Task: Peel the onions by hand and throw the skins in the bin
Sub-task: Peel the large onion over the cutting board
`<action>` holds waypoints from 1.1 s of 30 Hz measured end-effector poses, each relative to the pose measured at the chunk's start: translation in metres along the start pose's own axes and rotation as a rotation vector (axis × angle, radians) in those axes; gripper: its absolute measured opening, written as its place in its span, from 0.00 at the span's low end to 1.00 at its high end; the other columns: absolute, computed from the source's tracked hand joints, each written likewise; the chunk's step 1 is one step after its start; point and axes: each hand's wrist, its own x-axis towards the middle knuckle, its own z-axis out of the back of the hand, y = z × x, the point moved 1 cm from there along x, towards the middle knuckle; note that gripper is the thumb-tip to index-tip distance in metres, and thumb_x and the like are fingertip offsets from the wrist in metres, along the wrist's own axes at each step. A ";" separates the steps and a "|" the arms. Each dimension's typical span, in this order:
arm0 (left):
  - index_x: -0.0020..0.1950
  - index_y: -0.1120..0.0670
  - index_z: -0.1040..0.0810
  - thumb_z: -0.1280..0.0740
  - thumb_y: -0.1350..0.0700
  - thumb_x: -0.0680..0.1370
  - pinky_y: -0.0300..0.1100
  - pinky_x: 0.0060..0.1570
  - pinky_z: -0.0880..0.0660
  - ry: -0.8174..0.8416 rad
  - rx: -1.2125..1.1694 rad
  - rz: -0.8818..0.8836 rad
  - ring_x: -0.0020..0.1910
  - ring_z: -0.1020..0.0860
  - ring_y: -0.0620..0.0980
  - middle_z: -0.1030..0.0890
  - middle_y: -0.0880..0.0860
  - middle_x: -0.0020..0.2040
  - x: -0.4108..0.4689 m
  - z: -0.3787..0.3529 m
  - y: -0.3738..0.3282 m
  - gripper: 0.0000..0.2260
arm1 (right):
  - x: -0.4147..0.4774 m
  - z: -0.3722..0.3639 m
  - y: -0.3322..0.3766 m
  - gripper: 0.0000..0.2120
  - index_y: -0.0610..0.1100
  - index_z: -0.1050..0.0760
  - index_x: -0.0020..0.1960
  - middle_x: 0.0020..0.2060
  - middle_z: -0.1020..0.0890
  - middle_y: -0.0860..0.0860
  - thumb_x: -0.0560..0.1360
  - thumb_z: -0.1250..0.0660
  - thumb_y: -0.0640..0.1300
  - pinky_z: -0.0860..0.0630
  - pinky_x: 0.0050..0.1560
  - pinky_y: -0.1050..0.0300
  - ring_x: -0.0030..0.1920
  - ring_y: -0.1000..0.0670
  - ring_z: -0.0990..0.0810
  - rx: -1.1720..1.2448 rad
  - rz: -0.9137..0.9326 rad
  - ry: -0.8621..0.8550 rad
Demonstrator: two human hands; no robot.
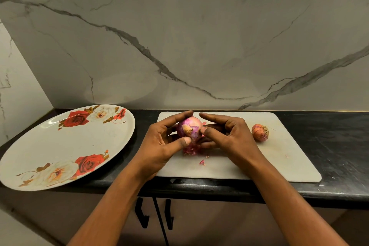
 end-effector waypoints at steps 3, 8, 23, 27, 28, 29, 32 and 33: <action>0.76 0.51 0.25 0.28 0.70 0.78 0.55 0.69 0.23 0.039 0.055 0.003 0.72 0.23 0.55 0.22 0.51 0.73 0.000 0.001 0.000 0.28 | -0.001 0.000 0.002 0.18 0.44 0.18 0.67 0.51 0.11 0.47 0.78 0.26 0.37 0.13 0.51 0.47 0.50 0.45 0.10 -0.005 -0.025 0.044; 0.77 0.49 0.25 0.28 0.68 0.79 0.57 0.70 0.24 0.068 0.096 0.013 0.73 0.24 0.54 0.23 0.50 0.74 0.000 0.002 0.000 0.28 | -0.001 0.000 0.004 0.17 0.47 0.17 0.64 0.50 0.10 0.48 0.77 0.25 0.36 0.13 0.50 0.50 0.49 0.47 0.10 -0.033 -0.033 0.070; 0.77 0.53 0.26 0.27 0.64 0.77 0.55 0.68 0.23 0.045 -0.060 -0.003 0.71 0.22 0.56 0.21 0.53 0.72 0.000 0.001 -0.002 0.28 | 0.002 -0.001 -0.002 0.15 0.44 0.15 0.61 0.48 0.10 0.48 0.81 0.33 0.30 0.13 0.46 0.53 0.44 0.44 0.10 -0.049 0.032 -0.009; 0.76 0.51 0.24 0.25 0.64 0.76 0.50 0.64 0.20 -0.037 -0.068 -0.008 0.69 0.21 0.55 0.20 0.51 0.70 0.001 0.000 -0.002 0.28 | 0.002 0.002 0.000 0.08 0.40 0.14 0.56 0.46 0.11 0.45 0.81 0.30 0.34 0.13 0.46 0.48 0.43 0.42 0.10 -0.024 0.044 -0.084; 0.75 0.50 0.24 0.24 0.63 0.76 0.49 0.63 0.20 -0.060 -0.062 -0.013 0.68 0.20 0.55 0.20 0.50 0.70 0.001 -0.001 -0.003 0.28 | 0.002 0.002 0.000 0.06 0.39 0.14 0.55 0.45 0.11 0.44 0.80 0.29 0.35 0.13 0.47 0.46 0.43 0.42 0.10 -0.034 0.051 -0.083; 0.75 0.50 0.24 0.24 0.64 0.75 0.48 0.63 0.19 -0.077 -0.053 -0.020 0.67 0.20 0.55 0.20 0.50 0.70 0.001 -0.001 -0.002 0.29 | 0.001 0.002 0.001 0.05 0.39 0.14 0.53 0.44 0.11 0.44 0.79 0.28 0.36 0.13 0.47 0.44 0.43 0.42 0.10 -0.045 0.059 -0.071; 0.73 0.49 0.23 0.23 0.65 0.75 0.48 0.62 0.19 -0.091 -0.028 -0.032 0.67 0.19 0.53 0.20 0.50 0.69 0.000 -0.002 -0.002 0.29 | 0.000 0.001 0.001 0.05 0.39 0.13 0.52 0.42 0.11 0.43 0.77 0.24 0.39 0.13 0.49 0.43 0.43 0.42 0.10 -0.081 0.082 -0.037; 0.73 0.49 0.22 0.23 0.66 0.74 0.48 0.62 0.19 -0.092 -0.020 -0.033 0.67 0.19 0.53 0.20 0.51 0.68 0.000 -0.002 -0.002 0.29 | -0.001 0.001 0.001 0.06 0.40 0.13 0.52 0.42 0.11 0.44 0.76 0.23 0.39 0.13 0.49 0.42 0.43 0.43 0.10 -0.096 0.087 -0.037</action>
